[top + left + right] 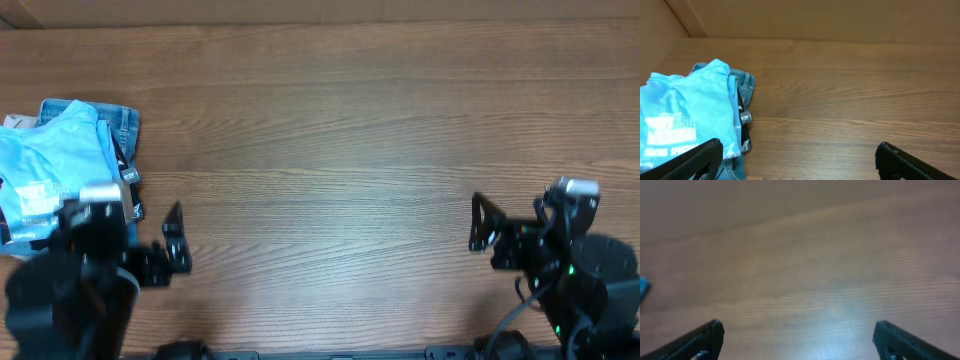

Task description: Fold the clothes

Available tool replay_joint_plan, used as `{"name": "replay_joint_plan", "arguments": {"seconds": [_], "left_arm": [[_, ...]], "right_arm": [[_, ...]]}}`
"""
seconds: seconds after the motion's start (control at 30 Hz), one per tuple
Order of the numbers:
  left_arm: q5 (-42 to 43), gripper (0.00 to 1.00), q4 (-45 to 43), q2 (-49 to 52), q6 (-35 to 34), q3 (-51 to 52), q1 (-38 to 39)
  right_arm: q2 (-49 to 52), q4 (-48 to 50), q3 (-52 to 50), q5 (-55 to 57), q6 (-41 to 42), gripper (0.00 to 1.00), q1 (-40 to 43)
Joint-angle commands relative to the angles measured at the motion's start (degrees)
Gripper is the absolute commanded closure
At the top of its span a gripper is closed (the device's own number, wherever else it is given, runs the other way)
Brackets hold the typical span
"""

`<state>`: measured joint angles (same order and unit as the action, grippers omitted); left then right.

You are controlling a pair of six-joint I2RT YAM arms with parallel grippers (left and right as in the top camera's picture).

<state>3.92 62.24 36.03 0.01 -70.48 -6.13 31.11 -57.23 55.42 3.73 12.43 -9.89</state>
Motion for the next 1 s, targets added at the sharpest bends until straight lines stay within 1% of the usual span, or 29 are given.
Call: {"name": "replay_joint_plan", "arguments": {"seconds": [0.0, 0.1, 0.23, 0.47, 0.67, 0.8, 0.9, 0.97], "left_arm": [[0.17, 0.00, 1.81, -3.34, 0.87, 1.38, -0.07], [0.15, 0.00, 5.79, -4.31, 0.90, 1.38, -0.07], [0.15, 0.00, 11.78, -4.20, 0.90, 1.40, -0.07], [0.17, 0.00, 18.38, -4.20, 0.87, 1.40, -0.07], [0.17, 0.00, 18.99, -4.20, 0.90, 1.40, -0.07], [0.17, 0.00, 19.02, -4.17, 0.90, 1.40, -0.07], [0.17, 0.00, 18.99, -4.17, 0.87, 1.40, -0.07], [0.17, 0.00, 18.99, -4.17, 0.87, 1.40, -0.04]], "right_arm": [[-0.70, -3.65, -0.83, 1.11, -0.26, 0.00, -0.11], [-0.57, -8.79, -0.83, 1.11, -0.26, 0.00, -0.11], [-0.57, -13.22, -0.83, 1.11, -0.24, 0.00, -0.11], [-0.57, -13.09, -0.83, 1.11, -0.26, 0.00, -0.11], [-0.57, -13.11, -0.83, 1.11, -0.26, 0.00, -0.11], [-2.45, -12.94, -1.07, 1.31, -0.35, 0.00, -0.22], [-4.68, -9.77, -2.54, 1.33, -2.14, 0.00, -0.04], [-7.32, -4.42, -5.60, 1.31, -4.90, 0.00, 0.11]]}}
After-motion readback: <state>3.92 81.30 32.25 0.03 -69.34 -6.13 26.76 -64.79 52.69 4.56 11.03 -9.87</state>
